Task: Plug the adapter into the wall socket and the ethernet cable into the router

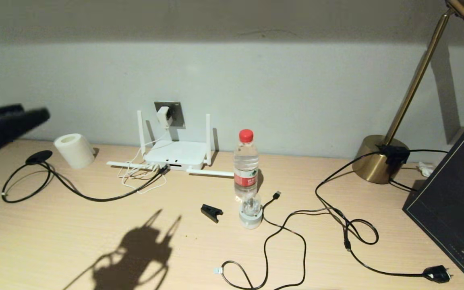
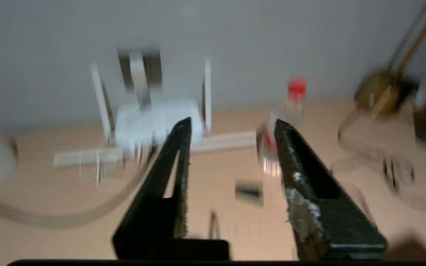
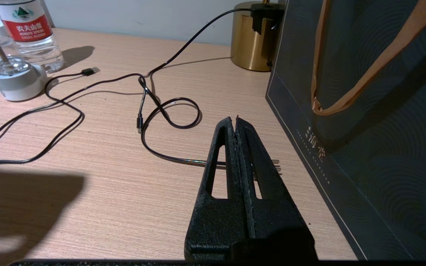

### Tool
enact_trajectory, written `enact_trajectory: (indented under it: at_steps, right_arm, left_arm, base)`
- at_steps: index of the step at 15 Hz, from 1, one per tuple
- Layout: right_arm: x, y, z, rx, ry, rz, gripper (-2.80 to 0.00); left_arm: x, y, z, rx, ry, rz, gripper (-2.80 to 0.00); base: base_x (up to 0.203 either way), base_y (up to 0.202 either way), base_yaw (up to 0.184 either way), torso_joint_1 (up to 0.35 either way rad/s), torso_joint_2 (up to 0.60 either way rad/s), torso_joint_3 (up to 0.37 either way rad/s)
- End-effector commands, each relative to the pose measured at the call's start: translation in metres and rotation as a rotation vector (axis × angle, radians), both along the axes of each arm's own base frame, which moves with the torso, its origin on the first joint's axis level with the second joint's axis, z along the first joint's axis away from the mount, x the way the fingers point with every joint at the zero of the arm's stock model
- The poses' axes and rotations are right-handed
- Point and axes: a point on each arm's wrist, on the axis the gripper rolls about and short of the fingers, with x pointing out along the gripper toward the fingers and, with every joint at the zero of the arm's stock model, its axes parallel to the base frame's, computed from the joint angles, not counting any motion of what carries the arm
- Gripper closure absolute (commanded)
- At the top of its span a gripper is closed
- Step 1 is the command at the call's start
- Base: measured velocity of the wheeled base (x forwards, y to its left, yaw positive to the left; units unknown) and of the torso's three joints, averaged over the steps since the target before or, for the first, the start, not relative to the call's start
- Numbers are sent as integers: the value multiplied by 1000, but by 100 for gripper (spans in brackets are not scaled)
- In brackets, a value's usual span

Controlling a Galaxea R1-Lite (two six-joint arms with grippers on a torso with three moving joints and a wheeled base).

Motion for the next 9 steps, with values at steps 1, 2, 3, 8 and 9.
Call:
enact_trajectory:
  at_steps: [1,2,3,8,9]
  right_arm:
    - [3,0,-10,-1,36,1,0]
    - [3,0,-10,-1,36,1,0]
    - [3,0,-10,-1,36,1,0]
    - [3,0,-10,1,33,2,0]
    - [3,0,-10,1,34,2,0]
  left_arm:
    - [-48,20,-59,78,166,-12,0]
    - [-59,24,-92,117,232,-19,0]
    - [-74,30,-125,151,262,-22,0]
    - [-92,39,-215,244,362,112,0]
    - [-91,38,-215,234,387,200,0]
  base:
    - [0,0,0,0,0,0]
    - [0,0,0,0,0,0]
    - [0,0,0,0,0,0]
    - [0,0,0,0,0,0]
    - [0,0,0,0,0,0]
